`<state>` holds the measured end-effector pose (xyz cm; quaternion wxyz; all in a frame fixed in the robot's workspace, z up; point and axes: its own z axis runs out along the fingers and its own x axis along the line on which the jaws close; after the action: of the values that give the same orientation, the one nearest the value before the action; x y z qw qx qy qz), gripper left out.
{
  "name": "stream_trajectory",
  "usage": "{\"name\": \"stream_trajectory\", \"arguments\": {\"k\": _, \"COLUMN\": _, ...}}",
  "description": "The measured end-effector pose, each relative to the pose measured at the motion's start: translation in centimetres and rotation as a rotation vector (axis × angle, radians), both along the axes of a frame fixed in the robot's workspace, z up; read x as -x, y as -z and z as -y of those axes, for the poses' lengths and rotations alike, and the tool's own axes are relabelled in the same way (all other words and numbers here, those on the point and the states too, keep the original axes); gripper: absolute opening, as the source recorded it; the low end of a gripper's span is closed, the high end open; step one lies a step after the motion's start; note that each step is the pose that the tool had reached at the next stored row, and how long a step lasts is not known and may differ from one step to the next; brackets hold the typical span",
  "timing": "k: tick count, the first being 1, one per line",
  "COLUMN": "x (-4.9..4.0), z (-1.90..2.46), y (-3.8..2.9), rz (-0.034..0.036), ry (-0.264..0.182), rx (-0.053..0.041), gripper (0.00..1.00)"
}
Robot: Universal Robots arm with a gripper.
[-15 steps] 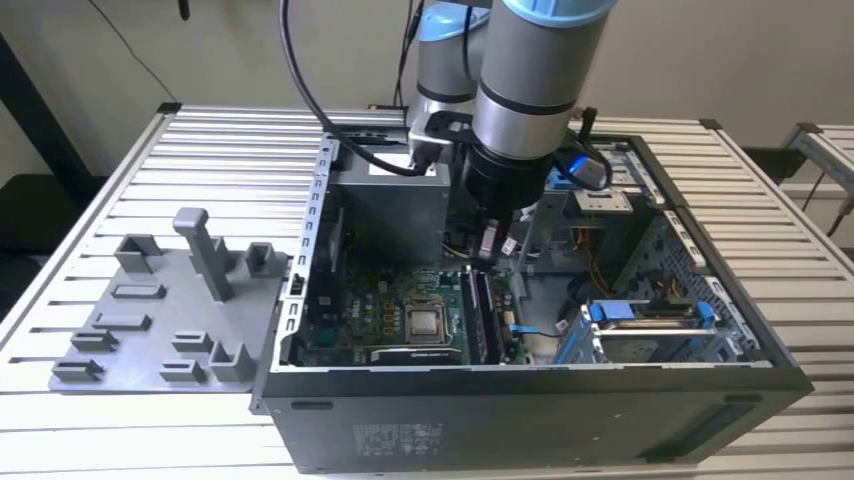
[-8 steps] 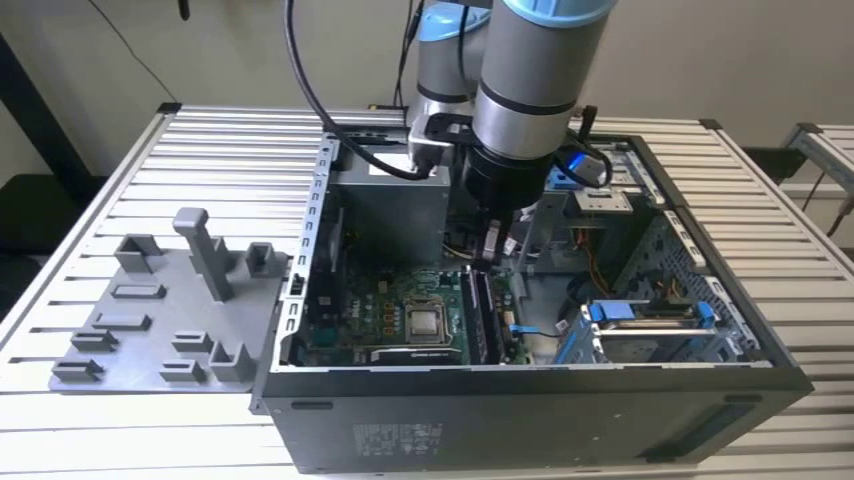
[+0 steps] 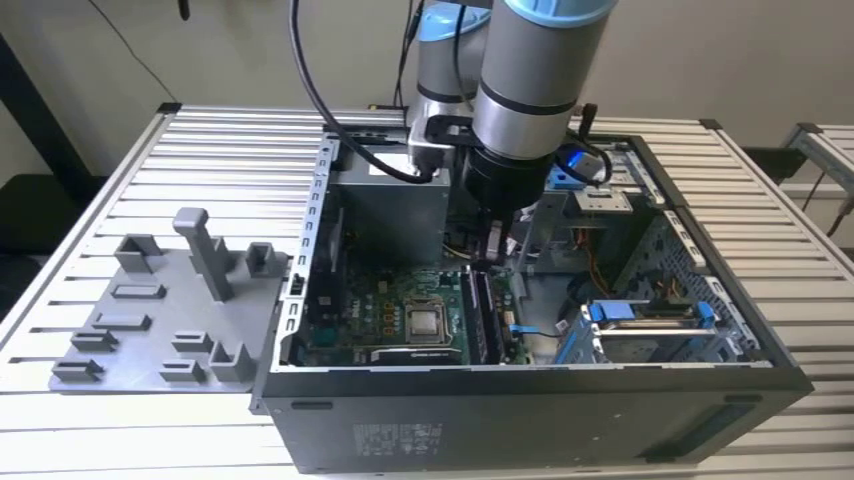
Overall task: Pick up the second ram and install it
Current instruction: 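Press down the second ram until it locks into place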
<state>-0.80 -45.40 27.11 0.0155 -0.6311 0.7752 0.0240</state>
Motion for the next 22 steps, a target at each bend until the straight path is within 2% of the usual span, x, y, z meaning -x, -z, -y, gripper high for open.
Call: {"name": "stream_trajectory", "arguments": {"k": 22, "x": 0.00, "z": 0.00, "y": 0.01, "rz": 0.0002, "ry": -0.138, "rx": -0.0001, "gripper": 0.11}}
